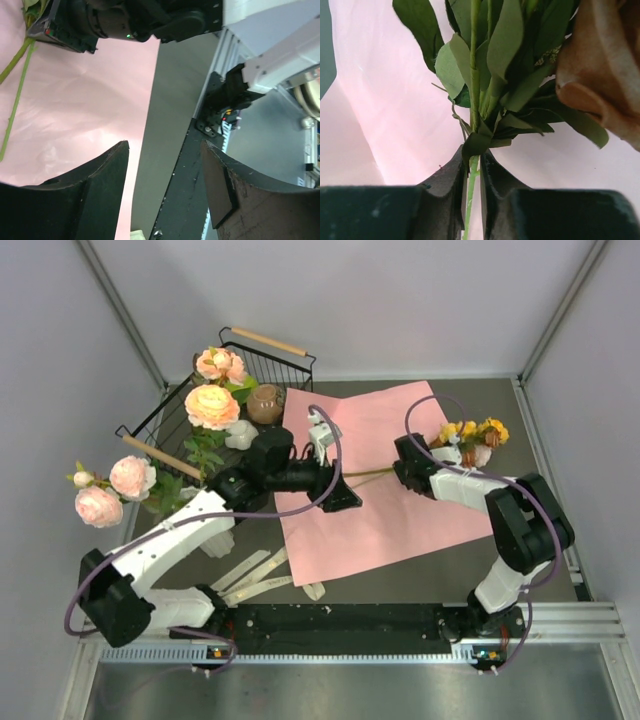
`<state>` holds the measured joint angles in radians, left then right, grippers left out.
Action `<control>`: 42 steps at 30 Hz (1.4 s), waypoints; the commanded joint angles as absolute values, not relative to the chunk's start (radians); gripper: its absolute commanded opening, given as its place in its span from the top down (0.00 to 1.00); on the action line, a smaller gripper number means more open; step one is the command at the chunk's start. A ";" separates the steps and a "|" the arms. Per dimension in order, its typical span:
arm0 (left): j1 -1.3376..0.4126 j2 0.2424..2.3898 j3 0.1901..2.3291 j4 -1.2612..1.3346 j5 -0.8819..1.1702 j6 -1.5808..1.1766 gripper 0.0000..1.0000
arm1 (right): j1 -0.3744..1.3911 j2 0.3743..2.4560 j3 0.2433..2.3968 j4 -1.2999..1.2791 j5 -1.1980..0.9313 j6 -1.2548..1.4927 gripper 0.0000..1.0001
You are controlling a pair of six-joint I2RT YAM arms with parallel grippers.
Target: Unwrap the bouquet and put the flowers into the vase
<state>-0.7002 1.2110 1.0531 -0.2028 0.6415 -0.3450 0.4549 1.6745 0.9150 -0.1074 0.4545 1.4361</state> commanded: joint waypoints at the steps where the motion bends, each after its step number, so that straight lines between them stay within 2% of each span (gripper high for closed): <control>1: -0.752 1.293 1.100 -0.184 0.496 -0.270 0.36 | 0.448 1.632 0.882 -0.009 0.411 1.376 0.83; 3: -0.759 1.360 1.120 -0.181 0.460 -0.249 0.37 | 0.449 1.626 0.870 -0.008 0.414 1.399 0.75; 5: -0.759 1.423 1.144 -0.160 0.459 -0.215 0.39 | 0.448 1.614 0.864 -0.008 0.410 1.410 0.58; 6: -0.759 1.443 1.158 -0.156 0.460 -0.197 0.44 | 0.448 1.606 0.864 -0.008 0.407 1.410 0.44; 7: -0.759 1.462 1.167 -0.147 0.457 -0.174 0.48 | 0.446 1.595 0.862 -0.017 0.407 1.408 0.36; 10: -0.753 1.555 1.236 -0.143 0.462 -0.078 0.59 | 0.445 1.514 0.821 -0.066 0.403 1.396 0.20; 11: -0.749 1.613 1.283 -0.149 0.469 -0.039 0.60 | 0.446 1.490 0.799 -0.075 0.400 1.385 0.18; 15: -0.726 1.781 1.434 -0.217 0.577 0.046 0.64 | 0.439 1.266 0.660 -0.118 0.351 1.359 0.16; 21: -0.719 2.018 1.660 -0.320 0.640 0.170 0.72 | 0.437 0.912 0.471 -0.247 0.373 1.296 0.30; 25: -0.719 2.123 1.759 -0.328 0.653 0.195 0.77 | 0.433 0.659 0.416 -0.317 0.425 1.233 0.33; 30: -0.722 2.175 1.805 -0.311 0.681 0.198 0.71 | 0.419 0.623 0.408 -0.348 0.413 1.229 0.33; 36: -0.726 2.238 1.862 -0.305 0.698 0.204 0.71 | 0.419 0.652 0.436 -0.353 0.371 1.250 0.33; 42: -0.726 2.332 1.977 -0.360 0.706 0.198 0.69 | 0.411 0.583 0.420 -0.368 0.377 1.243 0.33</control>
